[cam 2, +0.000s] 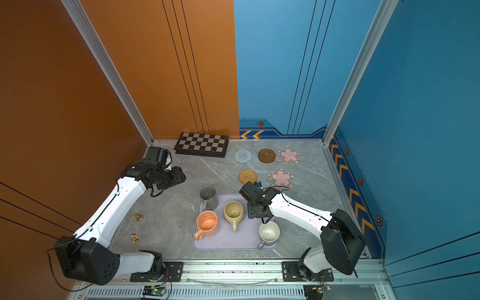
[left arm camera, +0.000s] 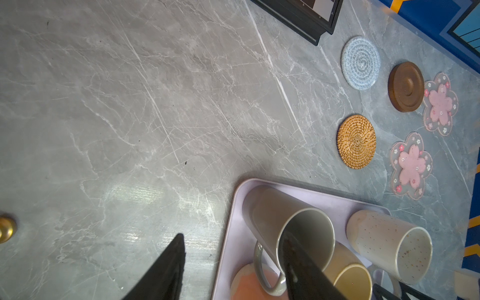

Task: Place cups on coasters
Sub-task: Pick up the cup from the tray.

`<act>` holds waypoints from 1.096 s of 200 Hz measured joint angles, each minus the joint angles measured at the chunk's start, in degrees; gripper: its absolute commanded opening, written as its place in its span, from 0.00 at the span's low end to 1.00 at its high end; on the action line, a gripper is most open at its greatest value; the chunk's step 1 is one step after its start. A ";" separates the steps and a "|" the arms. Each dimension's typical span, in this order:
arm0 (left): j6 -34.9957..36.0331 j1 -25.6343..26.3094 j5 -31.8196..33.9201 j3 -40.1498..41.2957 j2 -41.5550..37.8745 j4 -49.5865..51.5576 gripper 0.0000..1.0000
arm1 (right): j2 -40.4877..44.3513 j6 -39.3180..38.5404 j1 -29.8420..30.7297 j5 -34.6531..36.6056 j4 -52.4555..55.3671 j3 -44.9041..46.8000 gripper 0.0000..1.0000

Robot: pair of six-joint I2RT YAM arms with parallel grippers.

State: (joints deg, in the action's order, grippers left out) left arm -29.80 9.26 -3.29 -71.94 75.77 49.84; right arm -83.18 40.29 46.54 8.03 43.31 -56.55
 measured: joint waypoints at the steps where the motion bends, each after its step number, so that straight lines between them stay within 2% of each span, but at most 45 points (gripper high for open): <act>1: 0.00 0.00 0.02 0.00 0.00 0.00 0.60 | 0.00 0.00 0.00 0.00 -0.04 0.00 0.62; 48: -0.17 0.00 -0.37 0.07 0.44 -0.02 0.60 | -0.09 0.02 -0.04 1.79 -3.10 0.07 0.62; 94: -0.20 -0.11 -0.70 1.66 0.63 0.02 0.60 | -0.09 0.55 -0.17 3.10 -4.31 1.25 0.53; 122: -0.20 -0.48 -0.83 1.70 0.76 0.02 0.60 | -0.70 1.11 -0.48 3.26 -4.81 1.92 0.53; 152: -0.20 -0.83 -1.07 1.77 1.03 0.00 0.60 | -2.47 1.97 -0.48 3.19 -5.01 2.43 0.38; 178: -0.20 -1.03 -1.44 1.79 1.36 0.00 0.60 | -3.89 2.16 -0.79 2.75 -5.42 2.47 0.36; 199: -0.20 -1.03 -1.46 1.79 1.62 0.00 0.60 | -3.98 2.14 -0.81 2.73 -5.49 2.47 0.30; 219: -0.20 -1.03 -1.49 1.79 1.79 0.02 0.60 | -3.96 1.99 -0.85 2.78 -5.44 2.47 0.30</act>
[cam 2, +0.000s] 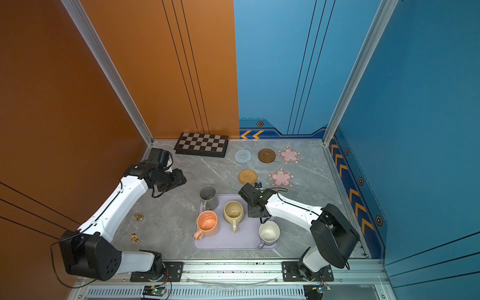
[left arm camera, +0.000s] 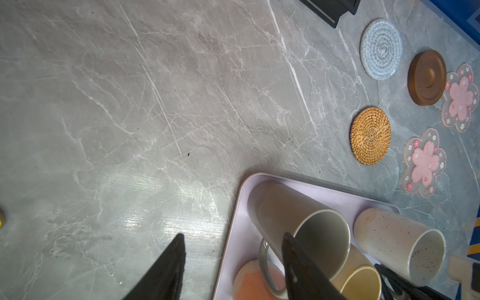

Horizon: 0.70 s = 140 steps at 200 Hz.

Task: Place cups on coasters
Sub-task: Pick up the cup from the tray.

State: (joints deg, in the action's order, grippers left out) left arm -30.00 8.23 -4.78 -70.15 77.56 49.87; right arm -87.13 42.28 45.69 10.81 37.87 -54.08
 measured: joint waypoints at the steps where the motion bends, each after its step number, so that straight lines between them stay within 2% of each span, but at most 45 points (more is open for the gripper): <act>1: 0.00 0.00 0.00 0.00 0.02 -0.02 0.60 | 0.00 0.00 0.00 0.00 0.00 0.00 0.30; 12: -0.02 0.00 -0.09 0.00 0.15 -0.02 0.60 | 0.02 0.02 -0.02 0.02 0.00 0.00 0.24; 39: -0.37 -0.04 -0.26 0.00 0.70 -0.02 0.60 | 0.24 -0.39 -0.31 0.87 0.11 0.02 0.20; 62: -0.68 -0.04 -0.39 0.00 0.98 -0.02 0.60 | 0.44 -0.92 -0.33 1.16 0.04 0.04 0.00; 140: -1.33 -0.04 -0.48 -0.02 1.01 -0.02 0.60 | 4.09 -3.15 -0.26 3.06 0.72 1.55 0.00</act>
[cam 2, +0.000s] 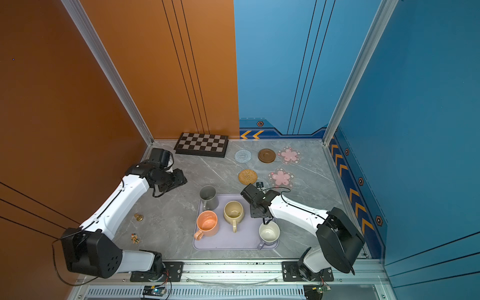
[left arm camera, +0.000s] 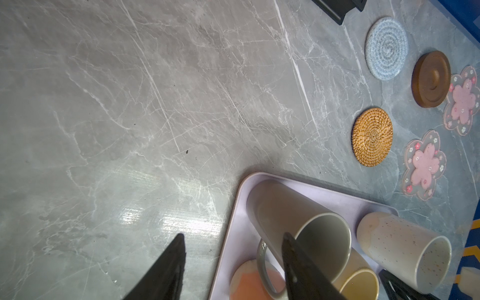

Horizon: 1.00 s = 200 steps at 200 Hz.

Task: Place cups on coasters
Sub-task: Pick up the cup from the tray, then place the cup on the coaster.

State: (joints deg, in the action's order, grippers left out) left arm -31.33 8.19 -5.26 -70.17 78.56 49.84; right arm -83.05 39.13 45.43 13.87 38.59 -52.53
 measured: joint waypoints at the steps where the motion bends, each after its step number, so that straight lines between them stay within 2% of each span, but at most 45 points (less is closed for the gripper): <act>1: 0.00 0.00 0.00 0.00 0.00 0.00 0.60 | 0.15 0.02 0.00 0.07 0.02 0.00 0.00; 36: -0.22 0.00 -0.15 -0.02 0.31 0.00 0.60 | 4.90 -2.67 -0.83 2.34 0.17 0.00 0.00; 64: -0.85 0.02 -0.15 -0.74 0.90 0.20 0.60 | 6.78 -5.49 -3.82 2.97 0.22 0.00 0.00; 142: -1.31 0.81 -0.13 -3.85 0.98 0.17 0.60 | 6.64 -14.34 -19.50 1.73 0.85 -4.61 0.00; 200: -1.49 1.18 -0.09 -6.62 4.50 0.17 0.59 | 0.13 -21.03 -27.50 -0.50 -1.11 -10.47 0.00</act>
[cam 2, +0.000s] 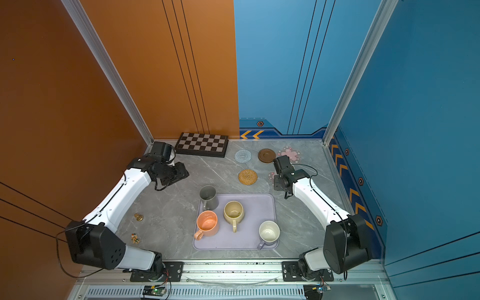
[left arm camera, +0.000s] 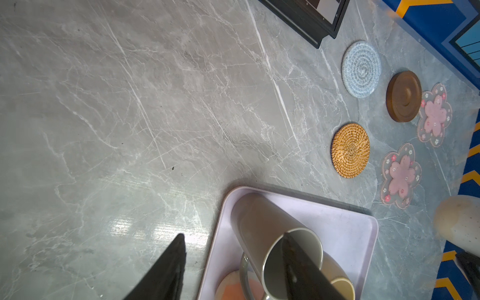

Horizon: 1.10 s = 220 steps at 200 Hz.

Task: Place cups on coasters
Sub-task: Place the cup on the coaster.

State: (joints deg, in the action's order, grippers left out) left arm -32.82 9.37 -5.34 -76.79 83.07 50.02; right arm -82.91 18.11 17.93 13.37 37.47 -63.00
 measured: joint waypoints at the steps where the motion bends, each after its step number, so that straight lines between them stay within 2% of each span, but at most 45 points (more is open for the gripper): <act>1: 0.00 0.02 0.00 -0.07 0.09 0.02 0.59 | -0.09 -0.04 -0.07 -0.04 -0.07 -0.04 0.00; 99: -0.24 1.64 -0.02 -8.31 8.63 0.44 0.59 | -11.13 -8.87 -10.88 -4.92 -9.09 -6.47 0.00; 138: -0.68 2.36 -0.04 -11.43 12.79 0.44 0.59 | -18.16 -10.73 -15.17 -6.67 -10.91 -13.62 0.00; 220: -1.97 2.45 -0.79 -16.61 18.93 0.46 0.58 | -33.46 -14.99 -16.79 -9.40 -12.55 -27.36 0.00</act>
State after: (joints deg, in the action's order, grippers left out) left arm -34.79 11.81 -6.13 -93.41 102.00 50.48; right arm -116.38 3.11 1.15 3.97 24.93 -90.37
